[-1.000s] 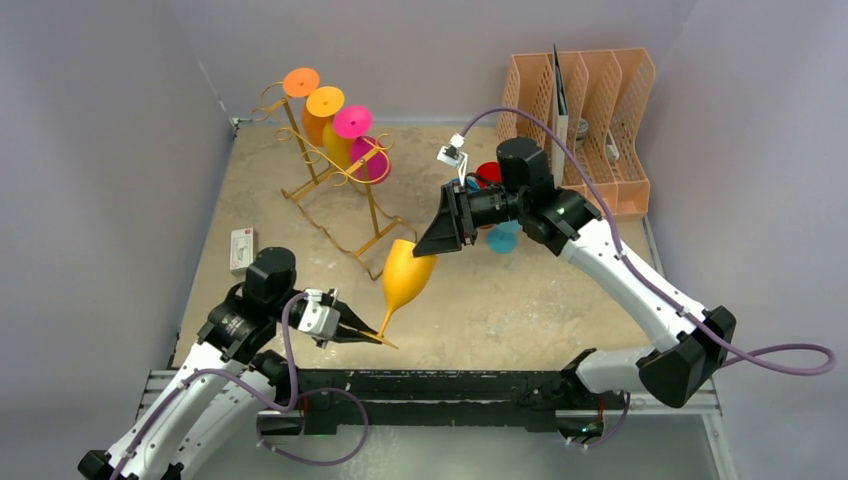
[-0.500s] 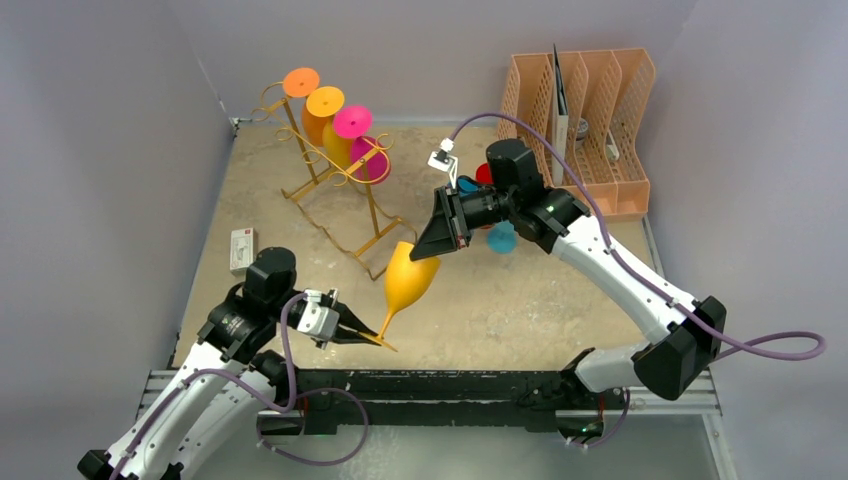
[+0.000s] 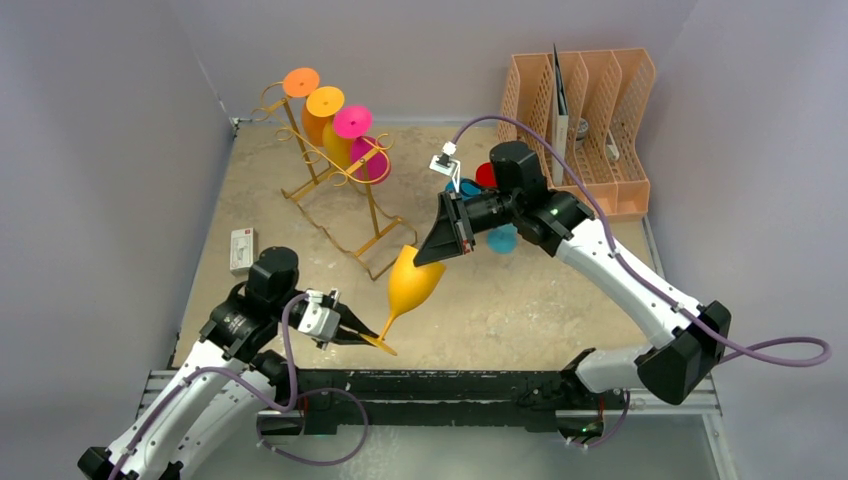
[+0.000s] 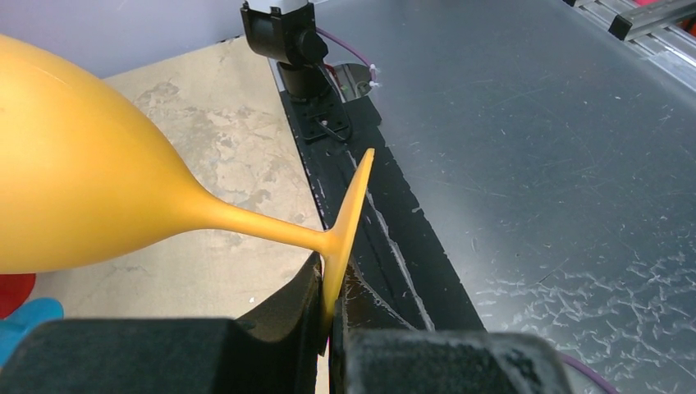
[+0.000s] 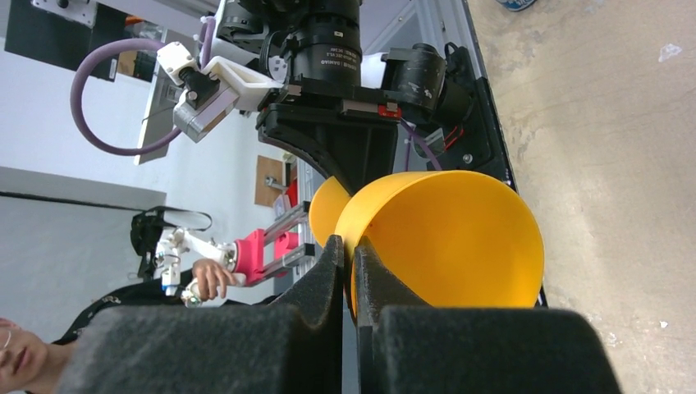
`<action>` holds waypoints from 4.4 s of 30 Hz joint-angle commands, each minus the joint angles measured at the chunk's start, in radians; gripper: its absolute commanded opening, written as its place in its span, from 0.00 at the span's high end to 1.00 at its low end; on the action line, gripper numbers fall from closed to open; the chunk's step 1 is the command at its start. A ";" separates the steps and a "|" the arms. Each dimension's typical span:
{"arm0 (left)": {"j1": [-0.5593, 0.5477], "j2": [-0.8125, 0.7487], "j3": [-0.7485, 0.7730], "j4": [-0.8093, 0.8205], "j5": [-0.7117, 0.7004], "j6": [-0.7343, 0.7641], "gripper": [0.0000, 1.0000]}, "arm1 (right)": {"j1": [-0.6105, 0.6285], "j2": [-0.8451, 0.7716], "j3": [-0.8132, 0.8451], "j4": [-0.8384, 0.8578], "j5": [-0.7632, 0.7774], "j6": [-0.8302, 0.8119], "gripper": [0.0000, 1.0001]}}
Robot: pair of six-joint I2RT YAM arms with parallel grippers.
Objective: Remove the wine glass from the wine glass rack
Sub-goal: Place the wine glass at the center of the board.
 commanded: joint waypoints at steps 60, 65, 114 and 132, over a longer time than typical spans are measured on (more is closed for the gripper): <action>0.003 -0.109 0.073 0.097 -0.976 -0.503 0.12 | 0.045 -0.252 -0.250 -0.246 1.406 -0.301 1.00; 0.005 -0.104 0.080 0.082 -0.992 -0.507 0.11 | 0.046 -0.237 -0.292 -0.221 1.496 -0.290 1.00; 0.003 -0.092 0.084 0.052 -1.015 -0.473 0.09 | -0.072 -0.118 -0.269 -0.240 1.390 -0.297 0.74; 0.004 -0.137 0.095 0.029 -1.278 -0.538 0.05 | -0.072 -0.127 0.025 -0.285 1.054 -0.250 0.43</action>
